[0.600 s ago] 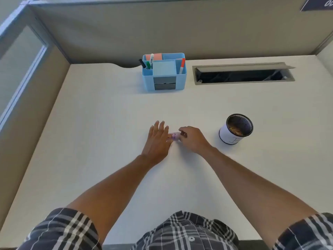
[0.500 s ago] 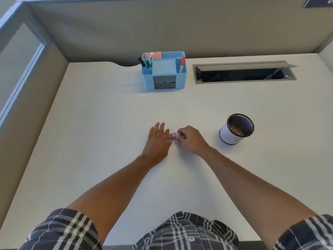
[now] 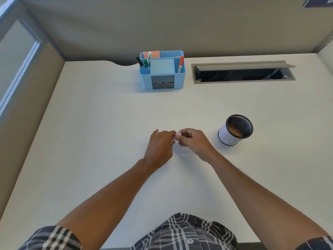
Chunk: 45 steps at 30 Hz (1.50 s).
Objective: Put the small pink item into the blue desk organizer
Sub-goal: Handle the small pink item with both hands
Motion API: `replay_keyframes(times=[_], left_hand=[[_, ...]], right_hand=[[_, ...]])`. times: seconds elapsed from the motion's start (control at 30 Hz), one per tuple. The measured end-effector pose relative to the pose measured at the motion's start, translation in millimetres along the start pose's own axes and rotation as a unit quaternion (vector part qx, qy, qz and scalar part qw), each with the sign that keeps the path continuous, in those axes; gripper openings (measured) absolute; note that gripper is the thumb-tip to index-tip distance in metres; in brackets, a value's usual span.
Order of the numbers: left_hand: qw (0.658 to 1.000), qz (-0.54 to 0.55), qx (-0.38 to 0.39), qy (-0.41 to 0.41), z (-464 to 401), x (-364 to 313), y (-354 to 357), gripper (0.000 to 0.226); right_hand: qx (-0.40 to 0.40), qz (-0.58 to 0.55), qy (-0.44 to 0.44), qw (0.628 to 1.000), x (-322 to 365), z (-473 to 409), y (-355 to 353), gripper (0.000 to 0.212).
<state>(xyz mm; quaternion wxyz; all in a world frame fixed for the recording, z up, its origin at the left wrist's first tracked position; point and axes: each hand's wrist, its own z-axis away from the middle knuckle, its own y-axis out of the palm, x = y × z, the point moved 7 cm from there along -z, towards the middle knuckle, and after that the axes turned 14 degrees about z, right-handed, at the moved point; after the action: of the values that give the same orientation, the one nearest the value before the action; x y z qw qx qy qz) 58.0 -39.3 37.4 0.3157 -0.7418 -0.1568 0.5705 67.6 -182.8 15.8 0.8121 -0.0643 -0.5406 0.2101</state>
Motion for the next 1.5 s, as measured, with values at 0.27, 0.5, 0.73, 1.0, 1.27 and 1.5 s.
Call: replay_keyframes(times=[0.27,0.5,0.73,1.0,1.27,1.5], left_hand=[[0.996,0.077,-0.032,0.021,16.3,-21.4,-9.0,0.016],[0.994,0.087,-0.05,0.03,18.8,-30.7,-12.9,0.025],[0.992,0.091,-0.071,0.049,20.9,-35.9,-14.9,0.029],[0.991,0.081,-0.083,0.067,25.1,-44.4,-17.9,0.031],[0.994,0.058,-0.083,0.051,35.0,-25.1,-19.1,0.046],[0.981,0.173,-0.05,-0.073,27.7,-20.2,-9.4,0.033]], right_hand=[[0.005,0.0,-0.008,1.0,14.5,26.0,-4.6,0.009],[-0.005,-0.006,-0.031,0.999,24.6,41.2,-8.8,0.008],[-0.012,-0.001,-0.054,0.998,30.6,46.4,-10.2,0.007],[-0.012,0.016,-0.07,0.997,33.2,49.2,-10.3,0.006],[-0.013,0.028,-0.058,0.998,28.3,45.3,-26.3,0.005],[-0.055,-0.002,-0.039,0.998,18.8,52.1,-40.1,0.006]])
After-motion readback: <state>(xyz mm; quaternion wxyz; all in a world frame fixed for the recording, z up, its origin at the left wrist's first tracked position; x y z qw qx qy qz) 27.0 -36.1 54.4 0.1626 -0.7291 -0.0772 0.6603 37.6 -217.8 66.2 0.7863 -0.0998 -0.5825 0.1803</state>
